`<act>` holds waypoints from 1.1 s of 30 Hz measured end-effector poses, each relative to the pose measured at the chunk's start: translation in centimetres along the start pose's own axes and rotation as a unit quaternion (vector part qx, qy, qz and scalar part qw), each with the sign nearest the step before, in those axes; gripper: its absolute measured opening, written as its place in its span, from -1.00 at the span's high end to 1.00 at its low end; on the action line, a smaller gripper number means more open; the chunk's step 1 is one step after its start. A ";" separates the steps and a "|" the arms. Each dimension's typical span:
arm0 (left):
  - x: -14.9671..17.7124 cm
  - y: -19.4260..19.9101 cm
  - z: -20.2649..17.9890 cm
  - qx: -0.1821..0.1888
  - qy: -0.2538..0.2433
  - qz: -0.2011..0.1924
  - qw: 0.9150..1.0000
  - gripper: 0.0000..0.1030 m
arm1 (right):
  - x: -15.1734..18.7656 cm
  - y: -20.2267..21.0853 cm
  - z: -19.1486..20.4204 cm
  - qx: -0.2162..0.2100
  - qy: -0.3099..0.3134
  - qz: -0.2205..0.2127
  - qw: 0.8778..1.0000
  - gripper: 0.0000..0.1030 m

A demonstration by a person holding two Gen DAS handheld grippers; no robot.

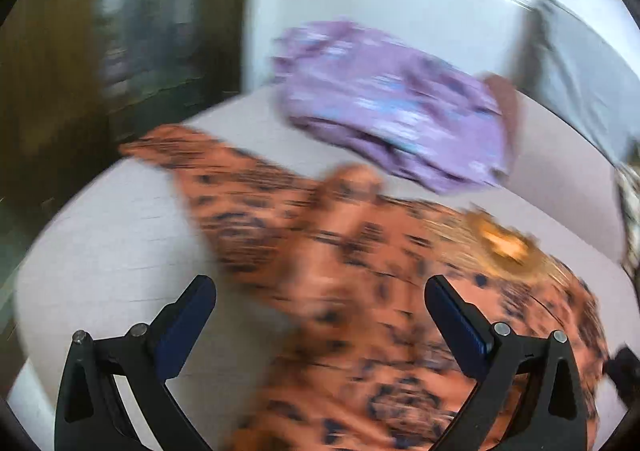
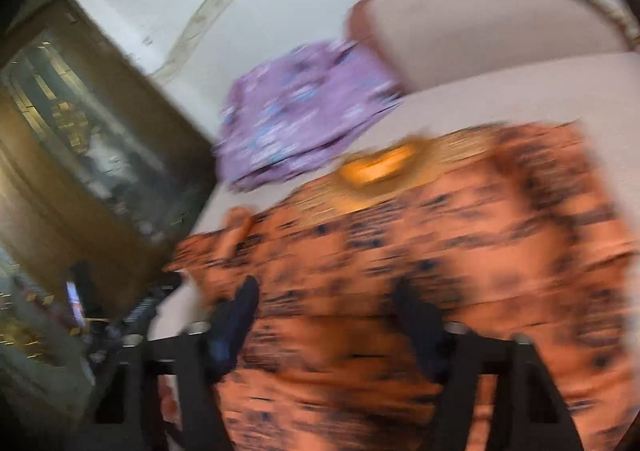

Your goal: Fold small clothes

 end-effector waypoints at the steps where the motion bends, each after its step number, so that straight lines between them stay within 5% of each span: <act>1: 0.2 -0.7 -0.9 0.017 -0.008 0.010 1.000 -0.95 | -0.2 0.6 -2.6 0.029 -0.008 -0.013 0.999 0.03; 5: 2.1 -5.9 -3.9 0.070 -0.025 0.097 0.993 -0.41 | -1.2 1.4 -9.7 0.070 -0.057 -0.046 0.995 0.20; 8: 3.4 -8.7 -3.7 0.075 0.013 0.145 0.987 -0.39 | -2.2 1.2 -13.9 0.083 -0.115 -0.051 0.989 0.22; 14: 3.5 -9.8 -6.3 0.101 -0.036 0.125 0.986 -0.61 | -5.4 0.3 -16.5 0.069 -0.164 -0.039 0.983 0.23; 16: 3.6 -9.9 -7.2 0.108 -0.051 0.121 0.985 -0.45 | -5.4 -0.9 -16.3 0.065 -0.169 -0.024 0.983 0.23; 18: 3.7 -10.1 -7.4 0.086 -0.063 0.118 0.987 0.22 | -5.2 -1.9 -16.0 0.073 -0.164 -0.012 0.984 0.23; 21: 3.1 -10.1 -6.7 0.101 -0.047 0.113 0.987 0.71 | -4.8 -2.8 -15.3 0.096 -0.140 -0.001 0.985 0.23; 26: 1.7 -8.8 -6.6 0.133 -0.041 0.092 0.986 0.80 | -3.7 -3.7 -15.1 0.116 -0.120 0.020 0.986 0.23; 33: 1.0 -7.4 -6.9 0.135 -0.056 0.074 0.987 0.81 | -4.5 -1.3 -15.9 0.120 -0.137 -0.033 0.983 0.23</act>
Point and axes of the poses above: each gripper's, at about its wrist camera, not at the fingertips, and y roughly against the way its jaws point, z to its left, x to its underside, the point moved 4 cm from there along -y, roughly the way its jaws point, and after that the axes turned 14 degrees about x, right-handed, at the moved point
